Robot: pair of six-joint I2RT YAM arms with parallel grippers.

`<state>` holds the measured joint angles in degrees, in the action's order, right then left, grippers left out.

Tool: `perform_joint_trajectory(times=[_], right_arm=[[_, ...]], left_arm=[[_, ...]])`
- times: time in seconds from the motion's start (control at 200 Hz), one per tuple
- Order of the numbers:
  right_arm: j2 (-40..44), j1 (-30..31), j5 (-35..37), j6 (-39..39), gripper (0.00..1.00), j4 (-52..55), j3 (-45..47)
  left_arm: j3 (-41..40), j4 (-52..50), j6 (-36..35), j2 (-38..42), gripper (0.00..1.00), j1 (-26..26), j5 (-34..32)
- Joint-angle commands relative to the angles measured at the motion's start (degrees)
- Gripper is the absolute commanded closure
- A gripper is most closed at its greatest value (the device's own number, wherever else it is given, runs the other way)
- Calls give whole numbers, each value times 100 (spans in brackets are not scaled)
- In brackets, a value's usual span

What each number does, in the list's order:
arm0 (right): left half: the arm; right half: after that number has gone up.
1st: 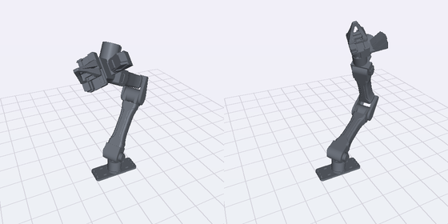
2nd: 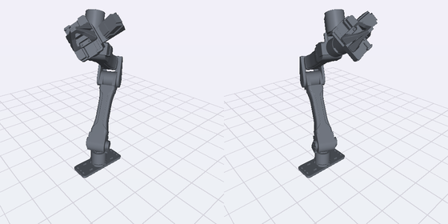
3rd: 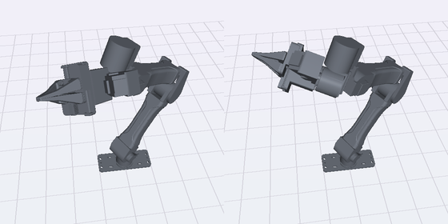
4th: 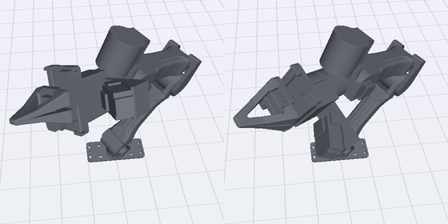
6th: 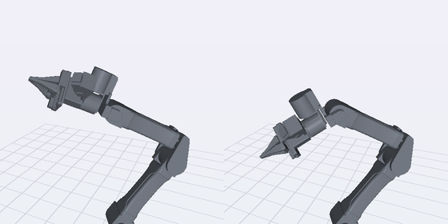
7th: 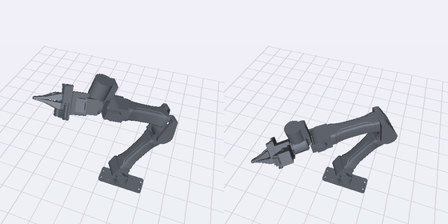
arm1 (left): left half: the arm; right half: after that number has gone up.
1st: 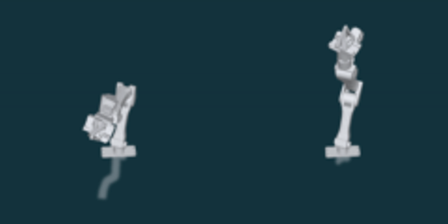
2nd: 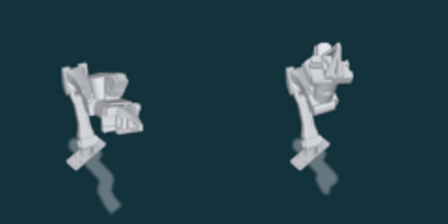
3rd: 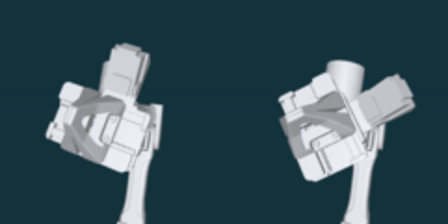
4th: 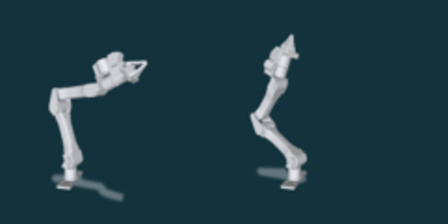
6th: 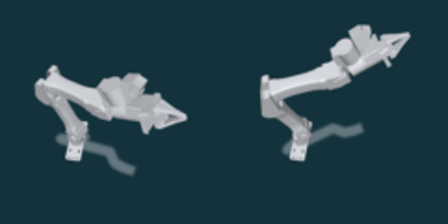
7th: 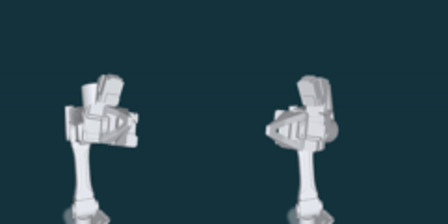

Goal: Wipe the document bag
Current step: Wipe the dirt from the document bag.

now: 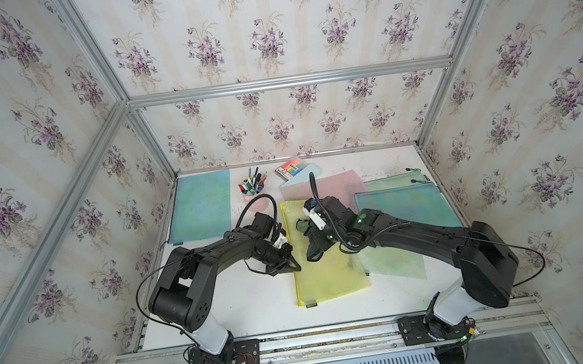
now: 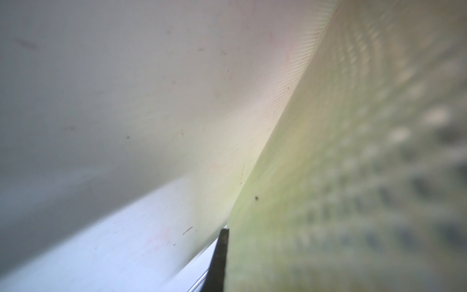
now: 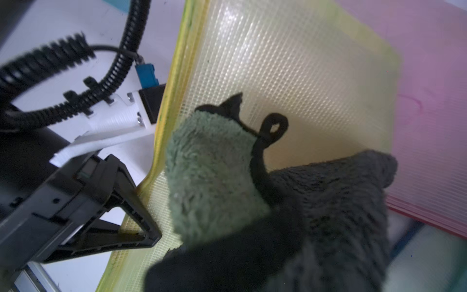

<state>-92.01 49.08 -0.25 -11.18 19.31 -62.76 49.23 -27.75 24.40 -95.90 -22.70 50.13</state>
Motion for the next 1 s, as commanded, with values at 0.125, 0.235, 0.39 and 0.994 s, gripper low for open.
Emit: perform_joint_trajectory(times=[0.125,0.235,0.39,0.994], right_arm=[[-1085,153,462,-988,88,-399,125],[-1231,-49,799,-1406,89,-228,213],[-1391,-122,768,-1595,88,-114,-302],[-1850,68,908,-1300,88,417,-611]], left_arm=[[177,-608,-816,-743,99,559,352],[384,-903,-1003,-978,99,552,195],[368,-920,-1137,-1130,98,565,173],[80,-313,-656,-1312,99,732,160]])
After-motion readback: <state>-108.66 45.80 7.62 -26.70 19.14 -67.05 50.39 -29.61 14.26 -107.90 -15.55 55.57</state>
